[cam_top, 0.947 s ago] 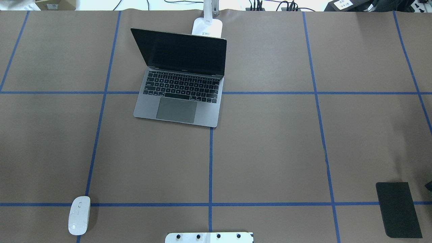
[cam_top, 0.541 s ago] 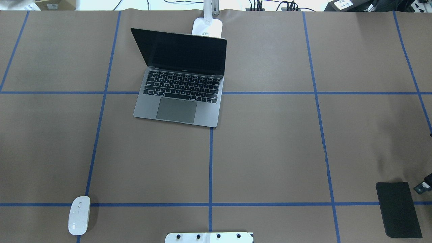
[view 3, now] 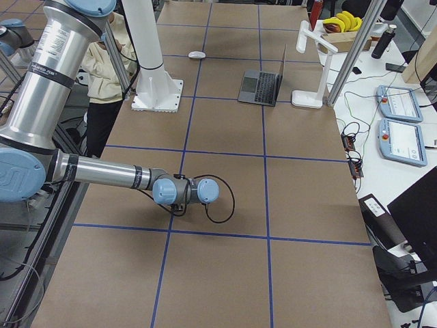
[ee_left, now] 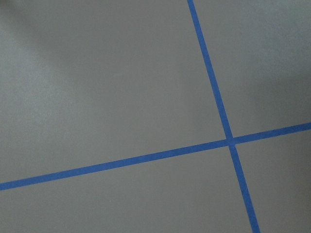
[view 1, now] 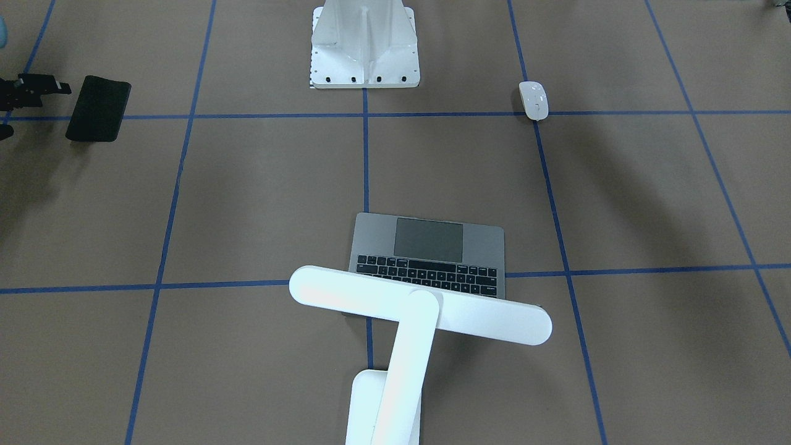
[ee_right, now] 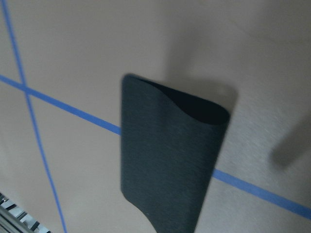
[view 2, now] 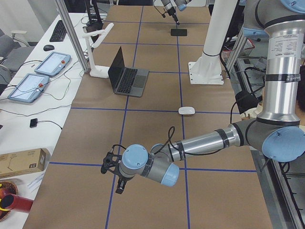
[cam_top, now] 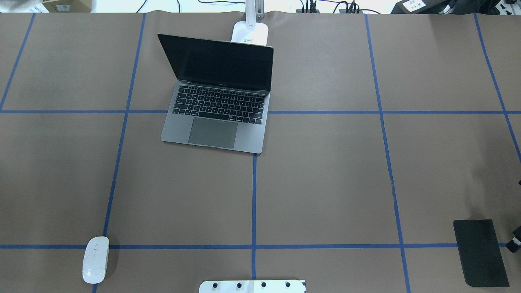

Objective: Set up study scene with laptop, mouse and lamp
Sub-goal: 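Reach the right gripper down to the black mousepad's edge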

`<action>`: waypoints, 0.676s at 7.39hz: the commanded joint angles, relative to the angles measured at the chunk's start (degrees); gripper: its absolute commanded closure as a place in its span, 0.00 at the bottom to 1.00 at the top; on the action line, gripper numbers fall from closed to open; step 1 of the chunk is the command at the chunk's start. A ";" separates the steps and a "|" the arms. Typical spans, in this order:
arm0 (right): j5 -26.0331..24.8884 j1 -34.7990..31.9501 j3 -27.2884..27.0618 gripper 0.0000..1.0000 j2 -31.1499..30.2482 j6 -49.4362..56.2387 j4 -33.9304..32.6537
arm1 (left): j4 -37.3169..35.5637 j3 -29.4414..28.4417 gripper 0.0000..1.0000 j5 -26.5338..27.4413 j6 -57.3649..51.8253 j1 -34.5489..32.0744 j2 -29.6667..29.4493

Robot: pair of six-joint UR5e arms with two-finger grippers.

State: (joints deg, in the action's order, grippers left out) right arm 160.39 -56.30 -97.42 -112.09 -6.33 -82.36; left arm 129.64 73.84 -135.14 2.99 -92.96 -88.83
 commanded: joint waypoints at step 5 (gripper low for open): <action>-1.65 3.73 -0.41 0.01 4.07 -3.43 3.16 | -0.09 -0.10 0.00 -0.03 -0.09 -0.29 -0.02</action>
State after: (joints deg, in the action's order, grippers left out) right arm 159.19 -53.85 -98.03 -108.32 -9.73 -80.56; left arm 129.62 73.82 -135.18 2.92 -93.24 -88.84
